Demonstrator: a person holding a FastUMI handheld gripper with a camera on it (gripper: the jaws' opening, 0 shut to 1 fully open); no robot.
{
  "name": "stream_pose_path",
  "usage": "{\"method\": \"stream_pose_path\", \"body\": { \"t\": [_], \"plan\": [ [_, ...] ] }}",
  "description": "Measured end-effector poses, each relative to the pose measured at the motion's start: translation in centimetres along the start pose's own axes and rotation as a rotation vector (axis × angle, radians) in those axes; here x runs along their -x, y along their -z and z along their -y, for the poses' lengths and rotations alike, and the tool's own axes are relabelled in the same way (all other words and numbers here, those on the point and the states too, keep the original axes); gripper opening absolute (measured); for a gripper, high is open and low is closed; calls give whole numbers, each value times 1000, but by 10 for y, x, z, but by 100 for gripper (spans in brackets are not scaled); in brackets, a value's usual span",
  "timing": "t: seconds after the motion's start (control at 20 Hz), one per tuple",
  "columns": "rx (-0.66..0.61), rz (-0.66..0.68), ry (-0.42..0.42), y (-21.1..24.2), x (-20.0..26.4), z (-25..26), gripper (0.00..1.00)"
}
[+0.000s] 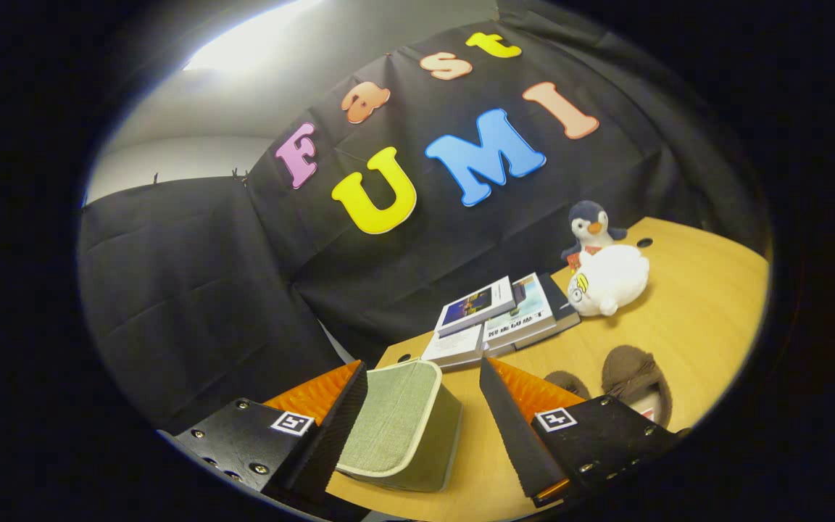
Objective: Open the storage box then place both shoes into the box .Put the left shoe in first, then the right shoe, with the right side of both shoes facing outward in a uniform manner.
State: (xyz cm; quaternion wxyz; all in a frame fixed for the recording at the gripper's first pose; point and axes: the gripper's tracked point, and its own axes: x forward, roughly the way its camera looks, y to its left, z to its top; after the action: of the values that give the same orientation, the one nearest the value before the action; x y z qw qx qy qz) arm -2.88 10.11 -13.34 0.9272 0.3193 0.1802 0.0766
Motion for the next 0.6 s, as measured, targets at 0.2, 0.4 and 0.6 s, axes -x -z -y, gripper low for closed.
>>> {"method": "stream_pose_path", "body": {
  "t": [0.2,0.4,0.6],
  "plan": [
    [-169,-82,-34,29,-10,-4,95],
    [-321,-151,-47,56,-20,-6,97],
    [-434,-208,-60,80,-32,-8,97]
  ]
}}
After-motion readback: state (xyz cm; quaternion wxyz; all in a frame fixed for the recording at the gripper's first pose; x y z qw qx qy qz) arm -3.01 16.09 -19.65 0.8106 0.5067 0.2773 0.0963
